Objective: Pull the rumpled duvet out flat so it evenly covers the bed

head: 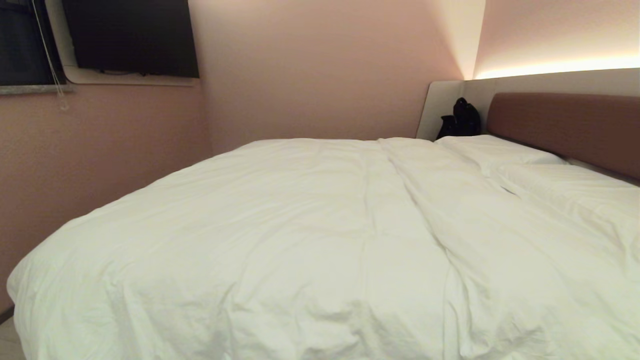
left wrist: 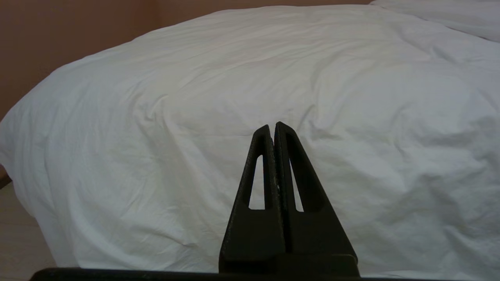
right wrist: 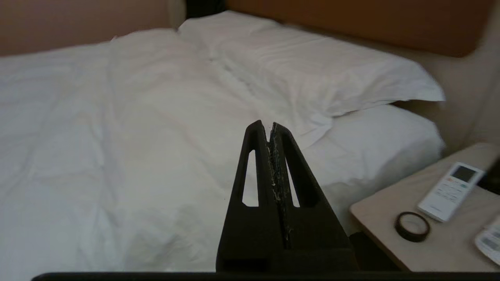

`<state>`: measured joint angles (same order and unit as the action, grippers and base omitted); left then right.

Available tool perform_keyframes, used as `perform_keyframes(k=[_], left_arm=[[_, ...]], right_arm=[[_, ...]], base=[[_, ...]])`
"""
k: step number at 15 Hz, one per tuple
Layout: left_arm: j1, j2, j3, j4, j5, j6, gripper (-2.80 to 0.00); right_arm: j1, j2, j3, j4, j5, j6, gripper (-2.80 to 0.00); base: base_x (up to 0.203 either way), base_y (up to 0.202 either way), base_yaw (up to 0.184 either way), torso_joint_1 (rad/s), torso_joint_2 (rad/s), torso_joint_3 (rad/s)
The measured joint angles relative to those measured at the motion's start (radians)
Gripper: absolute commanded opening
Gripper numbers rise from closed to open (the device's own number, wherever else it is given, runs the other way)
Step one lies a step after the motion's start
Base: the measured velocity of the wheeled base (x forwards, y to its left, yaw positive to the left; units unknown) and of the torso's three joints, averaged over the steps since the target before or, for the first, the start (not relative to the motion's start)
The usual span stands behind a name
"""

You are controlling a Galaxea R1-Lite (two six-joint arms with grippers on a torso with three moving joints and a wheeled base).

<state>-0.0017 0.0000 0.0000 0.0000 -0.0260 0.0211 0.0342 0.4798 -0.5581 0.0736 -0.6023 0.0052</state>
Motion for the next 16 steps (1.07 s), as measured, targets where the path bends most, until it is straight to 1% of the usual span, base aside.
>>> perform_keyframes(k=[1, 4, 10, 13, 16], left_arm=[[0.000, 0.000, 0.000, 0.000, 0.000, 0.000, -2.80], [0.000, 0.000, 0.000, 0.000, 0.000, 0.000, -2.80], [0.000, 0.000, 0.000, 0.000, 0.000, 0.000, -2.80], [0.000, 0.000, 0.000, 0.000, 0.000, 0.000, -2.80], [0.000, 0.000, 0.000, 0.000, 0.000, 0.000, -2.80]], right_arm=[[-0.022, -0.032, 0.002, -0.002, 0.006, -0.018, -2.80], [-0.040, -0.125, 0.019, 0.003, 0.048, -0.066, -2.80], [-0.043, -0.302, 0.064, 0.005, 0.152, -0.092, -2.80], [-0.043, -0.397, 0.091, 0.017, 0.231, -0.103, -2.80], [-0.043, -0.454, 0.127, 0.040, 0.324, -0.090, -2.80]], base=[[0.000, 0.000, 0.000, 0.000, 0.00, 0.000], [0.000, 0.000, 0.000, 0.000, 0.00, 0.000], [0.000, 0.000, 0.000, 0.000, 0.00, 0.000], [0.000, 0.000, 0.000, 0.000, 0.00, 0.000], [0.000, 0.000, 0.000, 0.000, 0.00, 0.000]])
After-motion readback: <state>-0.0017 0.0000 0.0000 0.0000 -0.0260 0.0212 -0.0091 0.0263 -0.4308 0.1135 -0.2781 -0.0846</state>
